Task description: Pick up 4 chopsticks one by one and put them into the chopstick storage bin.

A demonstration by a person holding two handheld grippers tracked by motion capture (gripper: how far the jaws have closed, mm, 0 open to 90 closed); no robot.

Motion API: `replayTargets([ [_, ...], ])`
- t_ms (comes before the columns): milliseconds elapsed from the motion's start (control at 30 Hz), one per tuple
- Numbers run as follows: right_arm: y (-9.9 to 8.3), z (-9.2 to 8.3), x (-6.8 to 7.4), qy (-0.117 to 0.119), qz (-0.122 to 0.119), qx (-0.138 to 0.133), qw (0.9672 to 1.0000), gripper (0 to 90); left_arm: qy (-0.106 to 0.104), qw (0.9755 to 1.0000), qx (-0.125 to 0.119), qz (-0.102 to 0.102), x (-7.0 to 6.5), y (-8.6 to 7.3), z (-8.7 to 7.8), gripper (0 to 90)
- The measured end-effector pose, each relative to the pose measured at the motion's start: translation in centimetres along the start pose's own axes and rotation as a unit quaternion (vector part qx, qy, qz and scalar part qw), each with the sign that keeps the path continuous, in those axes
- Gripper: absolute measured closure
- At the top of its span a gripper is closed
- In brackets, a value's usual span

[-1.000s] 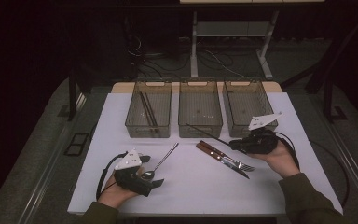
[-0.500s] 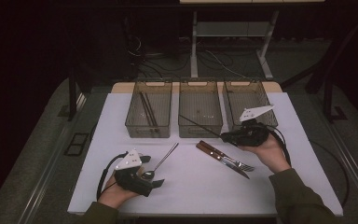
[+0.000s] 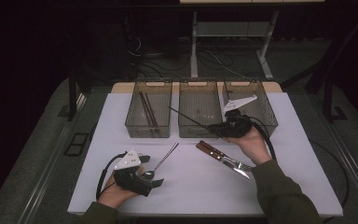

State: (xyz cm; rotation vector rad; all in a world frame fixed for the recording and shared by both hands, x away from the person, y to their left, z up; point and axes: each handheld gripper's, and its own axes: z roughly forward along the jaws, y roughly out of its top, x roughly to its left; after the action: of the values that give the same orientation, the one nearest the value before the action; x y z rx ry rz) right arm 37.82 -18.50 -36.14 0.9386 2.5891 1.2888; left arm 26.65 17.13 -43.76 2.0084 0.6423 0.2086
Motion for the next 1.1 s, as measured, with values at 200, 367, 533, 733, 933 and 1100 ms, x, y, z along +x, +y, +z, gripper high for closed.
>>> replayTargets([
  [200,2.2,1.4,0.2,-0.015,0.001,0.007,0.9999,84.6,0.0,1.0,-0.003,-0.003,0.0,0.0,-0.1,1.0],
  [367,4.0,2.7,0.2,-0.026,0.002,0.011,0.9996,84.6,-0.001,1.0,-0.003,-0.005,0.1,0.0,-0.1,1.0],
  [533,5.7,4.0,0.3,-0.032,-0.002,0.014,0.9994,84.6,-0.002,1.0,-0.006,-0.006,0.1,0.0,-0.1,1.0],
  [733,7.9,5.6,0.3,-0.038,0.005,0.014,0.9992,84.6,-0.006,0.9999,-0.008,-0.006,0.1,0.0,-0.1,1.0],
  [933,9.6,7.4,0.3,-0.05,0.012,0.021,0.9985,84.6,-0.006,1.0,-0.006,0.001,0.1,0.1,-0.1,1.0],
  [1100,10.6,9.2,0.1,-0.061,0.022,0.029,0.9975,84.6,-0.009,0.9999,-0.01,-0.003,0.1,0.1,-0.1,1.0],
])
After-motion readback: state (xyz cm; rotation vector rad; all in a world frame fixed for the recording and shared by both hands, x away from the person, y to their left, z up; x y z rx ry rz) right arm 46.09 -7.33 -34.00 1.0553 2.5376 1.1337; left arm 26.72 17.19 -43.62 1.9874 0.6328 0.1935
